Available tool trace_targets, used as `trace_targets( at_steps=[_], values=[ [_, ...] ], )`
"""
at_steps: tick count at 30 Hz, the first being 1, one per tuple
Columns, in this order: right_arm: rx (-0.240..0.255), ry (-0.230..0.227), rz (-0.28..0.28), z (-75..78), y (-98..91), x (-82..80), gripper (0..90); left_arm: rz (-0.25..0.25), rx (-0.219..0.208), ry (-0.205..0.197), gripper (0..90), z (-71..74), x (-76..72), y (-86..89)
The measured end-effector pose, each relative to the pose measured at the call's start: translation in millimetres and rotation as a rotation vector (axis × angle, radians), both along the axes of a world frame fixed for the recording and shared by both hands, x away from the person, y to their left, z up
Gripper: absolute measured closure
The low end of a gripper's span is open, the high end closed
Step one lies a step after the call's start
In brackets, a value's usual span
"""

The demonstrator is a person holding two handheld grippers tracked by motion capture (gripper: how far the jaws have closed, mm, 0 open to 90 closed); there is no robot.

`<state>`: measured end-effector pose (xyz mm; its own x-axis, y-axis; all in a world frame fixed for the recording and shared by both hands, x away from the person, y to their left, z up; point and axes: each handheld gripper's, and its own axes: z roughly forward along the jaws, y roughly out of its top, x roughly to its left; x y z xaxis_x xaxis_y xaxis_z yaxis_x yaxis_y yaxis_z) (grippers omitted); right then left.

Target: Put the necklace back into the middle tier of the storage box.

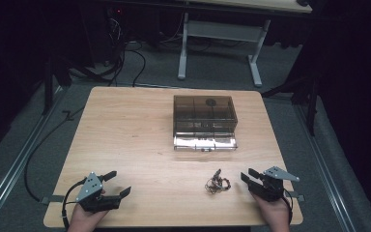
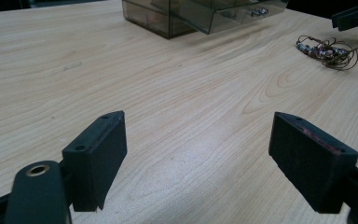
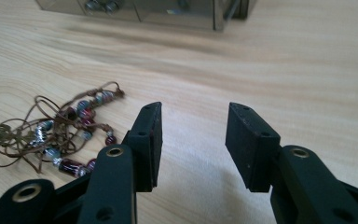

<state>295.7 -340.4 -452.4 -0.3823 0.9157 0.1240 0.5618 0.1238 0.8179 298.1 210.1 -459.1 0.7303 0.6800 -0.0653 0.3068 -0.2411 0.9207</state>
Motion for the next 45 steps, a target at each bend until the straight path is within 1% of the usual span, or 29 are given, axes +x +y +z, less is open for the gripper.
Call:
trace_targets(
  at_steps=[1,4,5,6,9,10,12,15,16,17,18,19,20,21,22,26,27,28,31,32,35,36,38,39,41,42,43,44,45],
  values=[
    [-0.003,-0.01,0.003,0.2,0.9,-0.8,56.5,0.002,0.006,0.001,20.3,0.1,-0.2,-0.2],
    [-0.023,0.0,0.011,-0.7,3.3,-0.3,56.9,0.008,0.014,-0.004,20.5,0.0,-0.8,-1.4],
    [-0.05,-0.001,0.015,-1.0,6.3,-0.3,58.2,0.008,0.032,-0.011,21.0,0.1,-1.9,-2.7],
    [-0.053,0.001,0.021,-1.2,7.2,-0.3,58.3,0.008,0.032,-0.011,21.2,0.1,-1.9,-2.7],
    [-0.051,-0.001,0.02,-1.1,7.2,-1.7,59.2,-0.01,0.072,-0.024,21.7,0.1,-4.1,-6.4],
    [-0.051,0.0,0.021,-1.1,6.9,-1.7,59.2,-0.014,0.076,-0.025,21.8,0.2,-4.3,-6.6],
    [-0.061,-0.002,0.02,-0.6,8.3,-2.0,59.8,-0.021,0.078,-0.026,21.9,0.3,-4.3,-6.6],
    [-0.079,0.004,0.04,0.3,10.6,-1.2,60.7,-0.023,0.079,-0.03,22.2,0.3,-4.7,-6.5],
    [-0.082,0.014,0.048,1.4,12.1,-0.9,61.7,-0.024,0.079,-0.034,22.4,0.3,-5.1,-6.5],
    [-0.068,0.03,0.072,5.1,15.9,0.9,62.8,-0.026,0.079,-0.036,22.5,0.3,-5.3,-6.5],
    [-0.082,0.03,0.086,7.7,19.2,2.4,62.8,-0.031,0.079,-0.035,22.5,0.3,-5.1,-6.6],
    [-0.082,0.03,0.086,7.7,19.2,2.4,62.8,-0.034,0.08,-0.031,22.5,0.3,-4.8,-6.6],
    [-0.099,0.032,0.098,10.6,23.6,3.5,62.7,-0.038,0.079,-0.027,22.5,0.3,-4.4,-6.7],
    [-0.115,0.033,0.126,16.2,32.7,7.2,62.8,-0.042,0.08,-0.023,22.3,0.3,-3.9,-6.8],
    [-0.115,0.033,0.126,16.2,32.7,7.2,62.8,-0.042,0.08,-0.023,22.4,0.3,-3.9,-6.8],
    [-0.12,0.043,0.184,27.5,55.1,18.3,65.5,-0.043,0.077,-0.028,22.4,0.2,-4.3,-6.6],
    [-0.12,0.043,0.184,27.5,55.1,18.3,65.5,-0.043,0.075,-0.03,22.4,0.3,-4.5,-6.4],
    [-0.12,0.054,0.205,30.0,63.8,22.4,65.6,-0.043,0.072,-0.031,22.5,0.2,-4.7,-6.2],
    [-0.13,0.065,0.226,31.7,72.7,25.9,65.9,-0.044,0.066,-0.03,22.6,0.2,-5.0,-6.0],
    [-0.134,0.077,0.249,32.4,80.5,29.7,67.2,-0.045,0.067,-0.031,22.6,0.1,-5.0,-6.2],
    [-0.152,0.114,0.29,29.9,91.7,36.4,69.0,-0.052,0.074,-0.026,22.6,0.3,-4.6,-6.6],
    [-0.152,0.114,0.29,29.9,91.7,36.4,69.0,-0.053,0.074,-0.024,22.6,0.3,-4.4,-6.7],
    [-0.168,0.139,0.314,26.1,98.9,40.7,71.2,-0.057,0.075,-0.02,22.7,0.3,-4.0,-6.8],
    [-0.18,0.148,0.328,23.8,102.1,43.0,72.9,-0.058,0.075,-0.02,22.7,0.2,-3.9,-6.9],
    [-0.204,0.177,0.359,19.4,110.5,46.4,80.5,-0.061,0.078,-0.019,22.7,0.3,-3.8,-7.1],
    [-0.204,0.177,0.359,19.4,110.5,46.4,80.5,-0.061,0.078,-0.019,22.8,0.3,-3.8,-7.1],
    [-0.233,0.199,0.372,16.2,114.8,47.6,86.0,-0.061,0.079,-0.019,22.7,0.3,-3.8,-7.1],
    [-0.246,0.216,0.369,14.9,115.8,47.7,88.0,-0.061,0.079,-0.019,22.8,0.3,-3.8,-7.1],
    [-0.246,0.216,0.369,14.9,115.8,47.7,88.0,-0.06,0.079,-0.019,22.8,0.3,-3.8,-7.1]
  ],
)
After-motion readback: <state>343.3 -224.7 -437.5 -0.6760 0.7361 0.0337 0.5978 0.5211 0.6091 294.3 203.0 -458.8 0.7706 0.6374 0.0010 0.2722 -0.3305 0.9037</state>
